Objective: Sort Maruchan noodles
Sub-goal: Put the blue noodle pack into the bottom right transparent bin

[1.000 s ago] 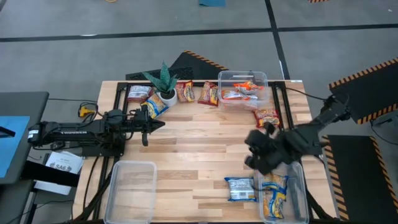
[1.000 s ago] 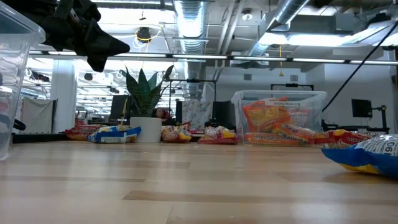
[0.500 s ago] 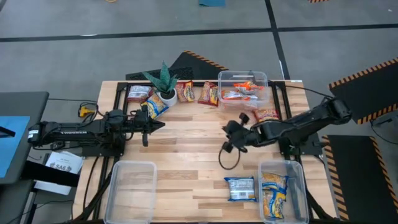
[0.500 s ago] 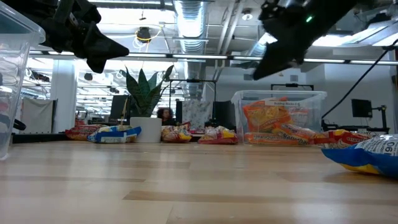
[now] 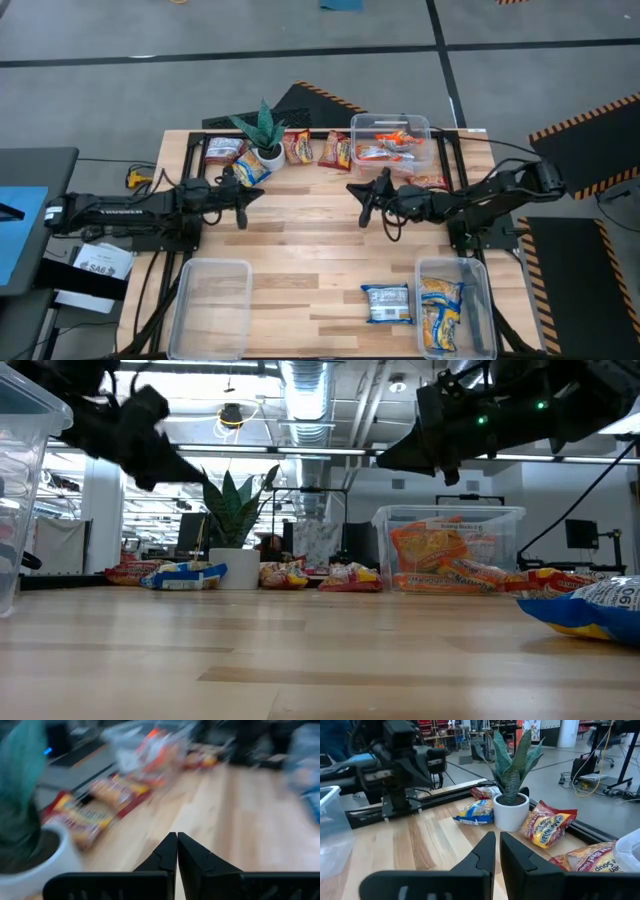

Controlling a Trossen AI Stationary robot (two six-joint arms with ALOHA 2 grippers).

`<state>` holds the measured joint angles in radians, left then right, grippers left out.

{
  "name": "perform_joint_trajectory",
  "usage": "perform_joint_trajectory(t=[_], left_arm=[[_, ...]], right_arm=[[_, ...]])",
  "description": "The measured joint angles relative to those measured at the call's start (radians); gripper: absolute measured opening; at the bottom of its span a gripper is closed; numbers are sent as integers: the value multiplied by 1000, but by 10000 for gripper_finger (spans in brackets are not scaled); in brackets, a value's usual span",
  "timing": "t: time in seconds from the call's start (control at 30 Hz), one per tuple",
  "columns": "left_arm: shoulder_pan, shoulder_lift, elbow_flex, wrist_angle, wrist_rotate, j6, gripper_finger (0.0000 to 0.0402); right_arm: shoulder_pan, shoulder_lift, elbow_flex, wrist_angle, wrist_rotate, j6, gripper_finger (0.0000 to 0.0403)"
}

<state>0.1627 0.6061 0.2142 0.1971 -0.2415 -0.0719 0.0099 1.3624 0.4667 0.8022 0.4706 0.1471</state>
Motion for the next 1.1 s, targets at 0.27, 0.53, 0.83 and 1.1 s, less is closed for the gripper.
perform_joint_trajectory(t=[0.27,0.53,0.83,1.1], left_arm=[[4,219,31,-24,-263,-34,77],[76,399,103,-153,-399,-156,174],[177,523,103,-116,-403,-172,210],[243,606,103,-108,-395,-222,210]], right_arm=[[1,0,0,-3,0,-24,50],[1,0,1,-5,0,-24,50],[1,0,1,-5,0,-24,50],[1,0,1,-5,0,-23,50]])
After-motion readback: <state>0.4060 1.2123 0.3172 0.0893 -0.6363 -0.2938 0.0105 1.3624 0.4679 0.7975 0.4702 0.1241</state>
